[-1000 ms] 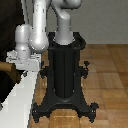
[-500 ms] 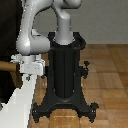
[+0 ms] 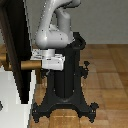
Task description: Open the door by pressing down and pulling on the handle.
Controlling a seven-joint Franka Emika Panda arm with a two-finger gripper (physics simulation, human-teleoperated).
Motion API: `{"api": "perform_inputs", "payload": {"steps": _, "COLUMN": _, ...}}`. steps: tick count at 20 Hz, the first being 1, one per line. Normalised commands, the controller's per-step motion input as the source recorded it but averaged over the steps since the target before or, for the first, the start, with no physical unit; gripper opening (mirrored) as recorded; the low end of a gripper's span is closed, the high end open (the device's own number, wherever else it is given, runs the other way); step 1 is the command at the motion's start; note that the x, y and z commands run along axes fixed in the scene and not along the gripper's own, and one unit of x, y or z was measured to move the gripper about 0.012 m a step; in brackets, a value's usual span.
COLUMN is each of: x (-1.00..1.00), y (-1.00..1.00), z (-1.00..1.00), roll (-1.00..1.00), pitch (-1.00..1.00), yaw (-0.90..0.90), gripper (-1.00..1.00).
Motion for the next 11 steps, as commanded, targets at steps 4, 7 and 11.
{"api": "perform_inputs", "payload": {"steps": 4, "x": 0.0, "y": 1.0, "z": 0.0, "roll": 0.0, "pitch": 0.0, "yaw": 0.0, "gripper": -1.0}}
{"api": "perform_inputs", "payload": {"steps": 7, "x": 0.0, "y": 1.0, "z": 0.0, "roll": 0.0, "pitch": 0.0, "yaw": 0.0, "gripper": -1.0}}
{"api": "perform_inputs", "payload": {"steps": 11, "x": 0.0, "y": 0.0, "z": 0.0, "roll": 0.0, "pitch": 0.0, "yaw": 0.0, "gripper": -1.0}}
